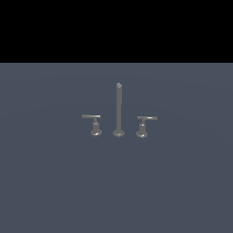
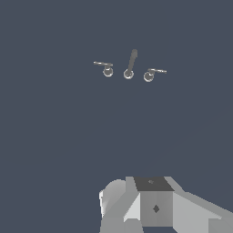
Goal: Turn on the faucet by rotating a designated handle.
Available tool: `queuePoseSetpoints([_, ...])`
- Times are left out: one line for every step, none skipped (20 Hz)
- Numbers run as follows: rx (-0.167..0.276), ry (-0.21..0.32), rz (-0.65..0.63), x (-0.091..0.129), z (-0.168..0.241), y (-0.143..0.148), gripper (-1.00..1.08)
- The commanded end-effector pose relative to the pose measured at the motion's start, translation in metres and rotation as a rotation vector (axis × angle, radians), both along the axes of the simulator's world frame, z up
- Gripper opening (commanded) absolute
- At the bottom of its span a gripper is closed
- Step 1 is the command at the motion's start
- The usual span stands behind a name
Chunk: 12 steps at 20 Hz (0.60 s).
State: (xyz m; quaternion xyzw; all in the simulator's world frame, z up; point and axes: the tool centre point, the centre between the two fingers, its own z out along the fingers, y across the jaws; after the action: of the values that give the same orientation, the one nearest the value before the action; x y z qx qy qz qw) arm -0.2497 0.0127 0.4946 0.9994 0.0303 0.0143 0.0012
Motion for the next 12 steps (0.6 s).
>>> queuePoseSetpoints([0.000, 0.000, 0.000, 0.000, 0.000, 0.000, -1.00])
queuePoseSetpoints([0.000, 0.000, -0.001, 0.000, 0.000, 0.000, -1.00])
queuePoseSetpoints([0.000, 0.000, -0.002, 0.000, -0.001, 0.000, -1.00])
queuePoseSetpoints([0.000, 0.000, -0.005, 0.000, -0.001, 0.001, -1.00])
queuePoseSetpoints([0.000, 0.000, -0.009, 0.001, -0.002, 0.002, -1.00])
queuePoseSetpoints([0.000, 0.000, -0.013, 0.001, -0.003, 0.003, -1.00])
queuePoseSetpoints([0.000, 0.000, -0.019, 0.002, -0.005, 0.004, -1.00])
queuePoseSetpoints([0.000, 0.000, -0.026, 0.002, -0.006, 0.005, -1.00])
queuePoseSetpoints([0.001, 0.001, -0.035, 0.003, -0.008, 0.007, -1.00])
queuePoseSetpoints([0.001, 0.001, -0.044, 0.004, -0.010, 0.008, -1.00])
queuePoseSetpoints([0.001, 0.001, -0.054, 0.004, -0.013, 0.010, -1.00])
queuePoseSetpoints([0.001, 0.001, -0.065, 0.005, -0.016, 0.012, -1.00])
